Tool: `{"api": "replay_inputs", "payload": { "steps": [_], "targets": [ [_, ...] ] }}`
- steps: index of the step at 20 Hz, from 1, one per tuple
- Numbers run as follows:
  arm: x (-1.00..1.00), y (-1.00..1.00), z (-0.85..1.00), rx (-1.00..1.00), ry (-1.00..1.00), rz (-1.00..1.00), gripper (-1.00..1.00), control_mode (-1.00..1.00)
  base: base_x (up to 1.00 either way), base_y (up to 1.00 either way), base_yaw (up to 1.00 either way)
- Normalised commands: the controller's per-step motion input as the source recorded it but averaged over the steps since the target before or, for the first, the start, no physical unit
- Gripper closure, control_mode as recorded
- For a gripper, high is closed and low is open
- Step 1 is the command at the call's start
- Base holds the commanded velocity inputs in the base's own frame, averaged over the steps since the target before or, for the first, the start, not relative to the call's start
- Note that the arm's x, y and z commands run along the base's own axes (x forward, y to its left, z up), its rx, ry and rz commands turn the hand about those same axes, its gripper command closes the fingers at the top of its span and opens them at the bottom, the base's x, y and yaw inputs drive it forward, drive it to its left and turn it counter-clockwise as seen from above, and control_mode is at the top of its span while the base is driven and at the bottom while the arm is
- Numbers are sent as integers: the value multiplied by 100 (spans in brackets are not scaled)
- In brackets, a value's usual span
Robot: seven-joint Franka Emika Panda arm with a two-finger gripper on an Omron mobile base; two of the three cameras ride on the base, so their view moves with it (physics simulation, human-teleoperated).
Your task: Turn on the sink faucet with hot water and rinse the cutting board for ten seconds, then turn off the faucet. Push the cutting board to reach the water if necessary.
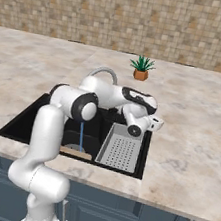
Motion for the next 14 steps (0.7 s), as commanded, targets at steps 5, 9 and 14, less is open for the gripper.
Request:
{"api": "replay_inputs", "payload": {
  "steps": [5,9,14],
  "targets": [
    [-14,12,3,0,0,18,100,-100,0,0,0],
    [-20,2,0,0,0,36,100,-100,0,0,0],
    [-17,12,0,0,0,26,100,-100,0,0,0]
  ]
}}
